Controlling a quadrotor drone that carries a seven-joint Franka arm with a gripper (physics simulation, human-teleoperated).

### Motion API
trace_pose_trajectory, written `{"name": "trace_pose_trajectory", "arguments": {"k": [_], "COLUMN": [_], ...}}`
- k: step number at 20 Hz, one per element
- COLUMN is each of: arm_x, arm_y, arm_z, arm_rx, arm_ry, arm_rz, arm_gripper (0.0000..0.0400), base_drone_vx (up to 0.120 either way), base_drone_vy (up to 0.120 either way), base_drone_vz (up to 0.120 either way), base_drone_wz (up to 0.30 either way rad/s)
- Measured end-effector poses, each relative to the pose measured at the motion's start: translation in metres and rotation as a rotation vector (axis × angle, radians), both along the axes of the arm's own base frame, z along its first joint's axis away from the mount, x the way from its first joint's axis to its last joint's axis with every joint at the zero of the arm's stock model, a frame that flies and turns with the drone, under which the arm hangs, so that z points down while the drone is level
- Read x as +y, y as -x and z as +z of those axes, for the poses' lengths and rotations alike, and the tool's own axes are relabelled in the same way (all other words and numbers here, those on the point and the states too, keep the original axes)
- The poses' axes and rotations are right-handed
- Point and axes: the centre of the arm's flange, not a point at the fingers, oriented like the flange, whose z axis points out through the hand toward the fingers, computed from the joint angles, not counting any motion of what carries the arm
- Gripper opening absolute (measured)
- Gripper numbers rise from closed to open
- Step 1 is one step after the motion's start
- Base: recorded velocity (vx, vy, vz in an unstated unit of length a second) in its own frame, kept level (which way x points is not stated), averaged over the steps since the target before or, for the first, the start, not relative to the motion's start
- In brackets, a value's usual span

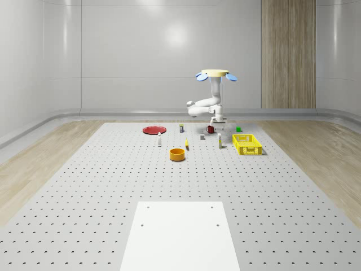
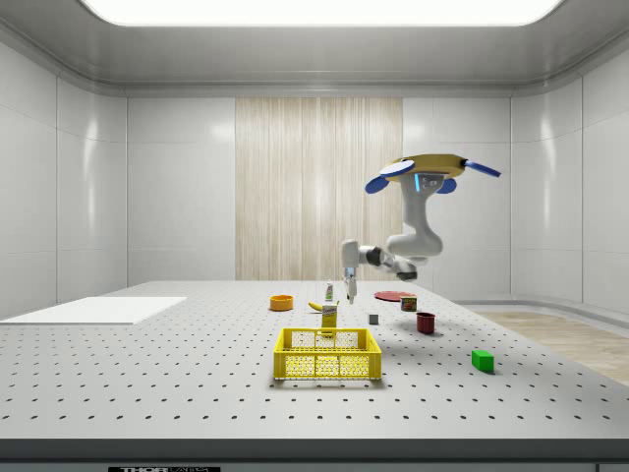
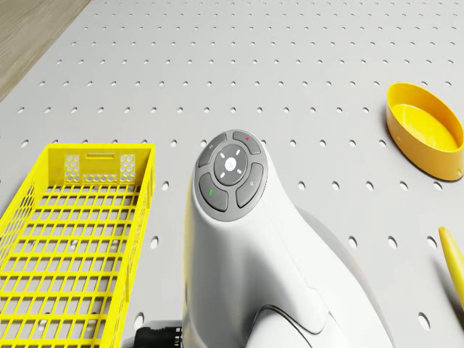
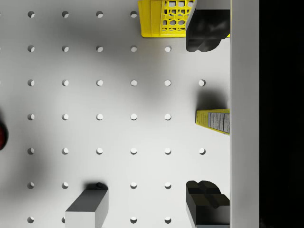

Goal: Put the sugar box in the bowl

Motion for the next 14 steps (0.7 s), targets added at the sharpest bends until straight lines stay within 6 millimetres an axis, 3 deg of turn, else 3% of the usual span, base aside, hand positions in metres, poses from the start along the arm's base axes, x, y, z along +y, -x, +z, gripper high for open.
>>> {"name": "trace_pose_trajectory", "arguments": {"k": [14], "arm_x": [0.0], "arm_y": [0.0], "arm_z": [0.0], "arm_rx": [0.0], "arm_ry": [0.0], "arm_rz": [0.0], "arm_gripper": [0.04], "base_drone_vx": [0.12], "base_drone_vy": [-0.014], "base_drone_vz": [0.0], "base_drone_wz": [0.0]}}
